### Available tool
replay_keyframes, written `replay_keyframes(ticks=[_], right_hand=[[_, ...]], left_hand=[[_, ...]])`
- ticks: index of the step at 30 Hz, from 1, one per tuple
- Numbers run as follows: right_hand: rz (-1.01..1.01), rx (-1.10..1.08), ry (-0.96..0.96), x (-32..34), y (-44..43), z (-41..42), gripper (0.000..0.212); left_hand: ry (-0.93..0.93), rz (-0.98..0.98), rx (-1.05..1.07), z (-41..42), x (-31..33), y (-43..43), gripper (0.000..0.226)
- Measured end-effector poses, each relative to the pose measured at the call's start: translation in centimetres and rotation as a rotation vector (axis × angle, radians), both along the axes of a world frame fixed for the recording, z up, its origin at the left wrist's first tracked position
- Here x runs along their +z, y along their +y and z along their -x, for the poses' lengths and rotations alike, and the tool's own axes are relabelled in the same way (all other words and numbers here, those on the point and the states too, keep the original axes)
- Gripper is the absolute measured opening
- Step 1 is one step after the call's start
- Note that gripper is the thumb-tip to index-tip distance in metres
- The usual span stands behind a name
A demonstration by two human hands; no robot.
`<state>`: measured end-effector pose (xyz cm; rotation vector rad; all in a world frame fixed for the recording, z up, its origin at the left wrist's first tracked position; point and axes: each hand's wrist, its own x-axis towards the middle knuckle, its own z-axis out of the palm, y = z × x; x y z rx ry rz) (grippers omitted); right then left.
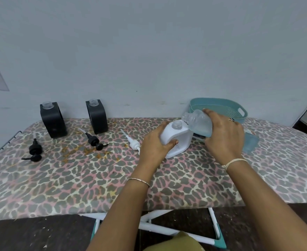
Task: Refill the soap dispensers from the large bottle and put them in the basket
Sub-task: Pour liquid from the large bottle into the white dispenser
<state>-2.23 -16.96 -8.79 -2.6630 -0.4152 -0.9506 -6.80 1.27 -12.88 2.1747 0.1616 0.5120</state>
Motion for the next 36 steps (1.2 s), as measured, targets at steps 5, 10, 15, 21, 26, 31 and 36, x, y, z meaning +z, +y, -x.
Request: replay_keyframes(ticks=[5, 10, 15, 21, 26, 31, 36], right_hand=[[0.044, 0.002, 0.017, 0.3, 0.0, -0.1, 0.073], [0.068, 0.0, 0.012, 0.5, 0.0, 0.0, 0.073], [0.101, -0.002, 0.014, 0.8, 0.1, -0.1, 0.075], [0.114, 0.0, 0.017, 1.2, 0.1, 0.1, 0.074], [0.13, 0.0, 0.026, 1.5, 0.2, 0.2, 0.075], [0.142, -0.01, 0.015, 1.6, 0.3, 0.2, 0.075], [0.149, -0.017, 0.01, 1.8, 0.4, 0.4, 0.073]], left_hand=[[0.001, -0.012, 0.002, 0.1, 0.0, 0.0, 0.071], [0.002, -0.015, -0.001, 0.1, 0.2, -0.1, 0.071], [0.006, -0.003, -0.002, 0.2, 0.2, -0.1, 0.072], [0.014, 0.001, -0.002, 0.2, 0.2, -0.1, 0.073], [0.019, -0.005, 0.003, 0.1, 0.2, -0.1, 0.072], [0.017, -0.006, 0.0, 0.2, 0.2, -0.1, 0.072], [0.009, 0.001, -0.002, 0.2, 0.2, -0.2, 0.072]])
